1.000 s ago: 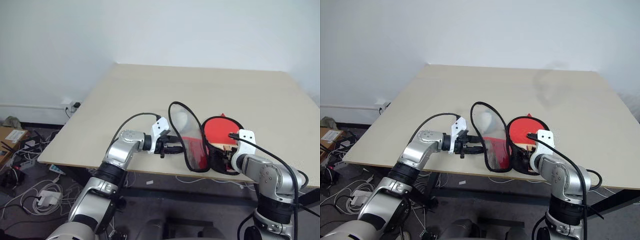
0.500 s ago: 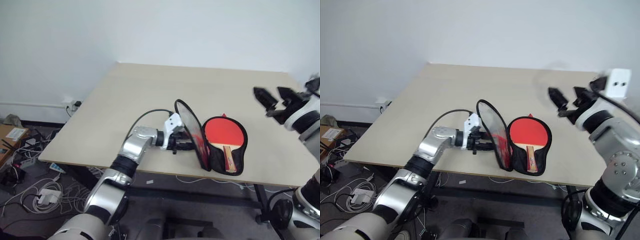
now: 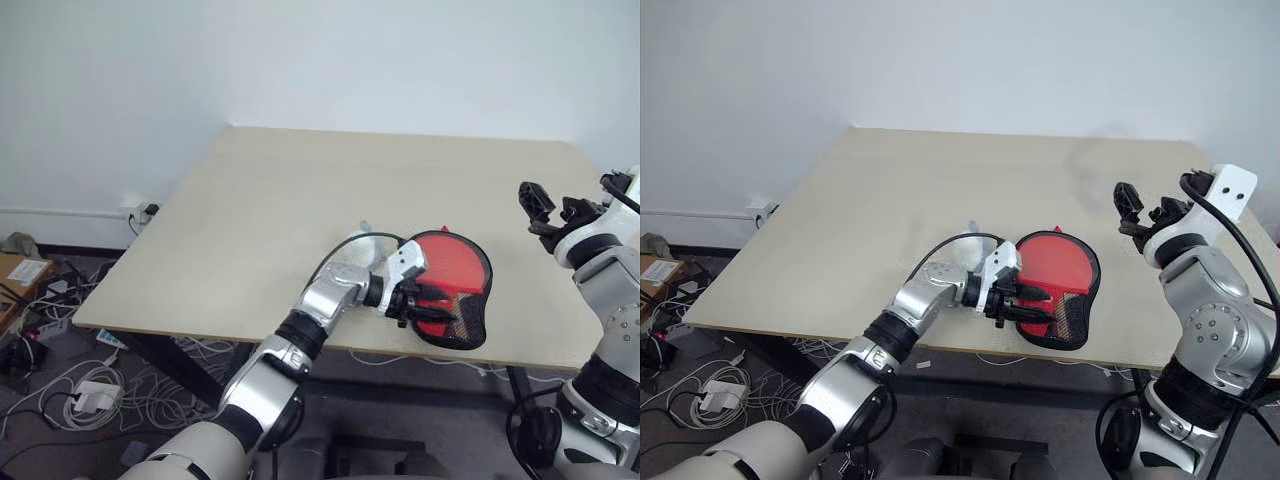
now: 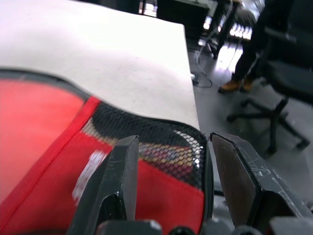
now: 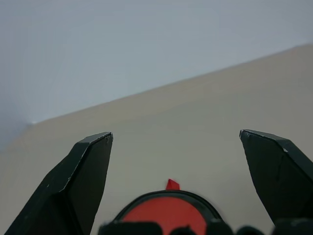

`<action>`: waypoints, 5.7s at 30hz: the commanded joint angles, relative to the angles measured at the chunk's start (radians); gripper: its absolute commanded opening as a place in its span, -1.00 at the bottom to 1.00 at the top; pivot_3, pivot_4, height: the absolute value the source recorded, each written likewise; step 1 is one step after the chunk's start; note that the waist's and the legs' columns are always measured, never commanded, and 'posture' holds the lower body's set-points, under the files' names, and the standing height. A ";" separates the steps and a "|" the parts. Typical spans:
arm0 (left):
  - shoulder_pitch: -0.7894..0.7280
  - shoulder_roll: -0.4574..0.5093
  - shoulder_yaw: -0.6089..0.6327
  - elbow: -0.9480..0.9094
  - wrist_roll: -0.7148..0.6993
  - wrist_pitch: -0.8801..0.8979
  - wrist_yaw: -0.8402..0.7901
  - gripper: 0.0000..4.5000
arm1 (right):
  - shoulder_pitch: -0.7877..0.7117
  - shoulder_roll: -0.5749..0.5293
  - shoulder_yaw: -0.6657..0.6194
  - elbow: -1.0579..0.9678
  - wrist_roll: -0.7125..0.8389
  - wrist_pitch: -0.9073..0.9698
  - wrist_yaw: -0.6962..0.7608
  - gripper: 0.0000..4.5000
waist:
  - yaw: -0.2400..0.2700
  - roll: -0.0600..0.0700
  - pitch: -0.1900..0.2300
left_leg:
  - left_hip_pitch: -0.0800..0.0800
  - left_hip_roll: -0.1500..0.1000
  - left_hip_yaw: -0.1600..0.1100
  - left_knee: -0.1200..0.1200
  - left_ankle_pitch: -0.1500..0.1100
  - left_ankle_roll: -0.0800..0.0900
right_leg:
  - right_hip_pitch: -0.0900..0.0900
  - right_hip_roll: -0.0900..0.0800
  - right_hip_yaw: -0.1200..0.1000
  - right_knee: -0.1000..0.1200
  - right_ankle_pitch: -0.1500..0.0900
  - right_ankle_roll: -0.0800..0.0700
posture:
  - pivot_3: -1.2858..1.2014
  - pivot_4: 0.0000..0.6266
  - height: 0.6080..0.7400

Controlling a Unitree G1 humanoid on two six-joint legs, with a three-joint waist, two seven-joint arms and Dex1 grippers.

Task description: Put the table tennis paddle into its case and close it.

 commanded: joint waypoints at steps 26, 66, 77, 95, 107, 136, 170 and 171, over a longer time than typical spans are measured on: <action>-0.157 -0.174 0.357 0.154 -0.229 0.723 0.485 0.96 | 0.036 -0.005 0.058 0.008 0.011 -0.091 -0.087 1.00 | 0.000 0.000 0.000 | 0.000 0.000 -0.001 0.000 0.000 -0.001 | 0.000 0.000 0.000 0.000 0.000 0.000 | 0.03 -1.00 0.61; -0.120 -0.277 0.392 0.133 -0.371 1.104 0.693 -0.98 | 0.079 -0.030 0.119 -0.002 -0.015 -0.128 -0.125 1.00 | 0.001 0.000 0.000 | 0.000 -0.001 0.000 -0.001 0.000 -0.001 | -0.001 -0.001 0.002 0.000 0.000 0.000 | 0.03 -1.00 0.61; -0.106 -0.381 0.310 0.074 -0.423 1.206 0.705 -0.98 | 0.116 -0.034 0.118 -0.046 -0.011 -0.115 -0.145 1.00 | 0.001 0.000 0.000 | 0.000 -0.001 0.000 -0.001 0.000 -0.002 | -0.001 -0.001 0.002 0.000 0.000 0.000 | 0.03 -1.00 0.61; -0.084 -0.320 -0.002 -0.030 -0.610 1.228 0.556 -0.98 | 0.098 -0.065 0.135 0.000 -0.018 -0.118 -0.138 1.00 | 0.001 0.000 0.000 | 0.000 -0.001 0.000 -0.001 0.000 -0.002 | -0.001 -0.001 0.004 -0.001 0.000 0.000 | 0.03 -1.00 0.61; -0.089 -0.251 -0.039 -0.073 -0.594 1.206 0.510 0.23 | 0.084 -0.074 0.163 0.030 -0.036 -0.122 -0.125 1.00 | 0.001 0.001 0.000 | 0.000 -0.001 0.001 -0.001 0.000 -0.002 | -0.001 0.000 0.008 -0.001 0.000 0.000 | 0.03 -1.00 0.61; -0.104 0.297 0.000 -0.215 -0.253 0.414 0.279 0.23 | 0.375 -0.109 0.436 0.067 -0.042 -0.154 0.161 1.00 | 0.002 -0.001 0.002 | 0.000 -0.002 -0.001 -0.002 0.001 -0.003 | -0.003 0.003 0.011 -0.002 0.000 0.000 | 0.03 -1.00 0.61; -0.249 0.061 0.019 0.389 0.110 0.121 0.333 0.25 | 0.350 -0.048 0.526 0.312 -0.196 -0.305 0.186 -0.20 | 0.001 -0.016 0.000 | 0.002 -0.001 -0.003 0.001 0.001 -0.002 | -0.001 0.004 0.008 0.000 0.000 0.000 | 0.03 -1.00 0.61; -0.254 0.056 0.032 0.402 0.107 0.119 0.337 0.17 | 0.349 -0.047 0.525 0.316 -0.200 -0.306 0.186 -0.22 | 0.001 -0.017 0.000 | 0.002 -0.001 -0.003 0.001 0.001 -0.003 | -0.001 0.004 0.008 0.000 0.000 0.000 | 0.03 -1.00 0.61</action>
